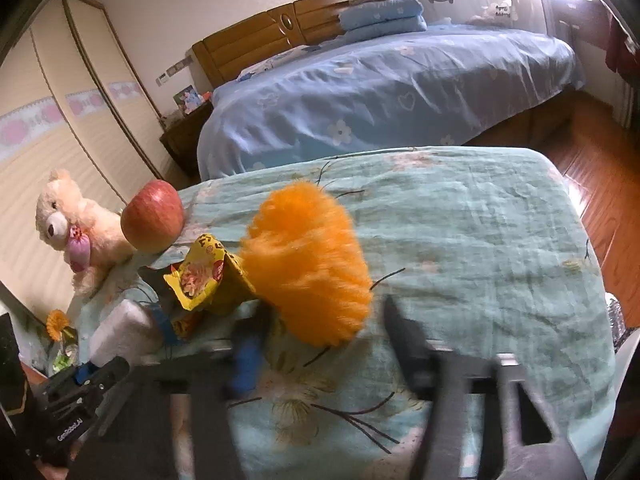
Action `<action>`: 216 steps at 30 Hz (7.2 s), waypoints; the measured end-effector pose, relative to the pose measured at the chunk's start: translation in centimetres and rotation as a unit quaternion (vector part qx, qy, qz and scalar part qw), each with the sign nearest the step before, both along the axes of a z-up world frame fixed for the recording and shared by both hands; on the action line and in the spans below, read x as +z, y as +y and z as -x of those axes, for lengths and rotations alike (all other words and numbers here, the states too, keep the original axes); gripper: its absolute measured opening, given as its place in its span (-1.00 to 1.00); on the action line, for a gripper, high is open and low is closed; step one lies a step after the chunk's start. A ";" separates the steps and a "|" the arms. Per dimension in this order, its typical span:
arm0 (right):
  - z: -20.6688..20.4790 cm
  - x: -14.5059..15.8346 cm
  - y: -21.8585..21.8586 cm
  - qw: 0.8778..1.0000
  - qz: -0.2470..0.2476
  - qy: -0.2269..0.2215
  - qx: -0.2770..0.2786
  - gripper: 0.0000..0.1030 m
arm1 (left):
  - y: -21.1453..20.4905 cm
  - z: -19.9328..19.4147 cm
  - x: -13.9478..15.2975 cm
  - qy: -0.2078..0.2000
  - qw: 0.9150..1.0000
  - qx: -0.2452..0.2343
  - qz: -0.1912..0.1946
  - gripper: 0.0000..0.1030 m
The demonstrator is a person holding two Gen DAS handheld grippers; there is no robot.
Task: Collect trash
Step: 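Grasp the white foam block with left tool while right tool grasps orange mesh net, then carry the foam block and orange mesh net over the trash bin, then open the left tool over the bin while the right tool opens too, then move both open tools back over the bedspread toward the wrappers, then grasp the candy wrapper with left tool while right tool grasps yellow snack bag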
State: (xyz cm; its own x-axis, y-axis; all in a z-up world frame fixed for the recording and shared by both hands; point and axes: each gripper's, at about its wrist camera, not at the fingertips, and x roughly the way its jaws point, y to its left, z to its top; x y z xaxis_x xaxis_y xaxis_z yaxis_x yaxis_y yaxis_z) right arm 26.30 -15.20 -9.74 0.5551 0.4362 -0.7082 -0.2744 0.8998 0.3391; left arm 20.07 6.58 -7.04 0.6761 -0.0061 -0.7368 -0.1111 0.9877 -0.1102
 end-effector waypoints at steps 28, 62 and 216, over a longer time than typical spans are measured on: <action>9.4 2.2 -11.0 0.996 -0.020 -0.012 -0.086 -0.42 | -11.7 2.8 1.8 -0.016 0.992 -0.119 0.032 -0.44; 14.4 1.8 -21.9 0.980 -0.006 -0.004 -0.196 -0.41 | -23.3 1.7 1.9 -0.003 0.975 -0.219 0.030 -0.43; 0.3 0.1 5.9 0.996 -0.012 0.004 0.087 0.62 | 0.7 -4.7 -0.9 -0.010 0.997 0.032 0.063 -1.00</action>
